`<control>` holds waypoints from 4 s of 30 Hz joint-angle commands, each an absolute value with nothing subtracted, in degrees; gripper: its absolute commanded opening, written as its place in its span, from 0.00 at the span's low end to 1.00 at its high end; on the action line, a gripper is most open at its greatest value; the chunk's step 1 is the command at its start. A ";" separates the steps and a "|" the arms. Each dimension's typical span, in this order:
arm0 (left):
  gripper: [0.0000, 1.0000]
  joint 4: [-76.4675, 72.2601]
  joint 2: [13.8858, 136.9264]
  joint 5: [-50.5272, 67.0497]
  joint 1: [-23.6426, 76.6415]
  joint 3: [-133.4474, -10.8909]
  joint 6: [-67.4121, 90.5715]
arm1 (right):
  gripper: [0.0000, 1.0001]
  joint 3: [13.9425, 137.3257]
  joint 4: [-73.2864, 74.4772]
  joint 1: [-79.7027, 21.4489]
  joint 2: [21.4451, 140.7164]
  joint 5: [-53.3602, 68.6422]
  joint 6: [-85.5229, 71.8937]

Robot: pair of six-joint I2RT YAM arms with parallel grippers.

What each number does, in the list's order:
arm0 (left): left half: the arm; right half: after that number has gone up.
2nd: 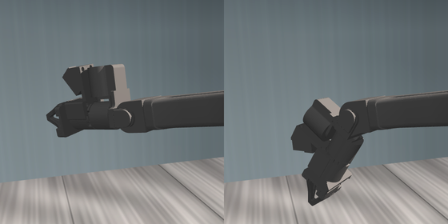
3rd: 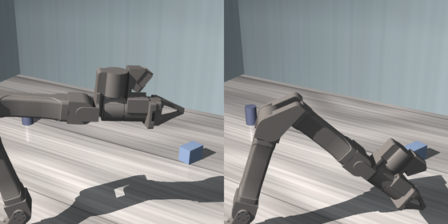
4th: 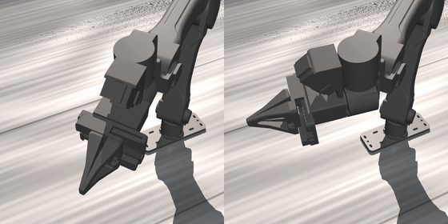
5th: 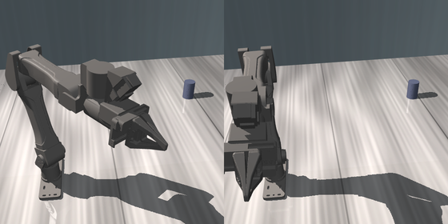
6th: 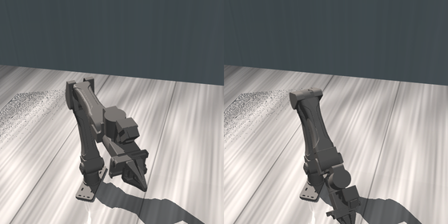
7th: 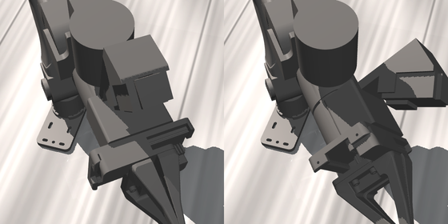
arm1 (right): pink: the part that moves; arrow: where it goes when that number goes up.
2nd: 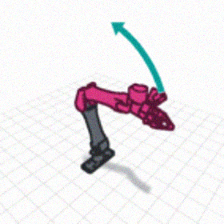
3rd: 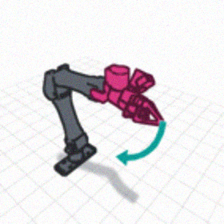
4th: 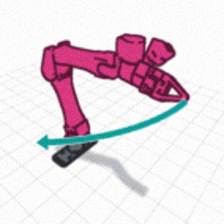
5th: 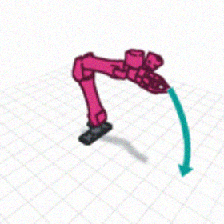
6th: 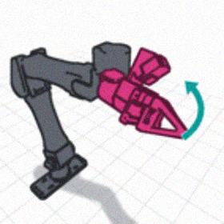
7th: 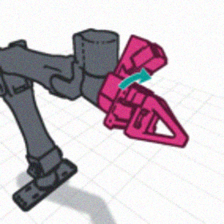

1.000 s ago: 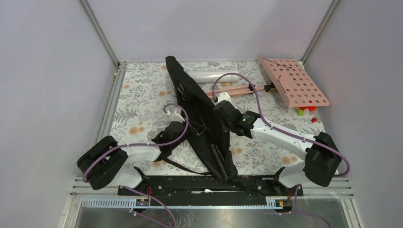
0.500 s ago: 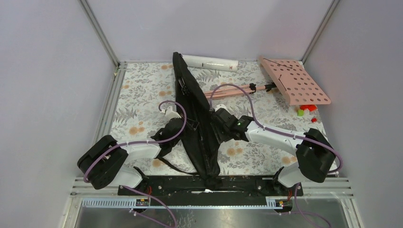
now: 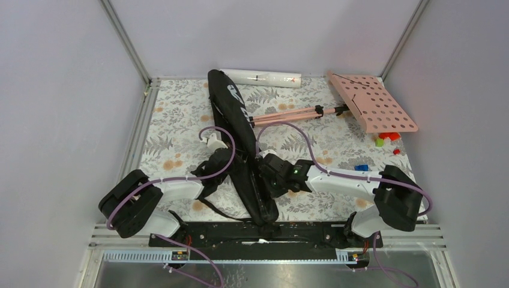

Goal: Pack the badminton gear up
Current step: Place the racket in the racket bag, then pick up the racket bag from the center of the board.

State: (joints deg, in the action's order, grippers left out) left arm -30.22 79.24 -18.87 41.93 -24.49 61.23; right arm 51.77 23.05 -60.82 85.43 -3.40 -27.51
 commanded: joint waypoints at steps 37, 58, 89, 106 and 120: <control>0.58 -21.05 75.19 -26.71 47.17 -28.45 59.17 | 0.17 50.12 31.42 -61.81 78.06 -3.93 -19.77; 0.99 26.69 40.10 -40.06 44.11 -37.65 50.16 | 1.00 48.03 22.04 -64.07 74.37 2.05 -7.84; 0.34 8.20 114.45 11.04 -3.88 -72.56 43.15 | 1.00 56.25 30.78 -66.80 94.48 -22.50 -12.22; 0.00 31.02 87.14 -2.14 -3.23 -57.95 50.59 | 1.00 61.62 1.01 -67.10 89.76 -5.51 21.96; 0.00 48.14 76.75 -4.97 -2.94 -56.55 56.01 | 1.00 69.10 -9.94 -72.89 104.88 -2.07 38.97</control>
State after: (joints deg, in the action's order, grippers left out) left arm 39.44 78.87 -2.87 -3.09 -56.84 55.11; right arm 66.85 -4.84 -69.89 103.48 -1.72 33.50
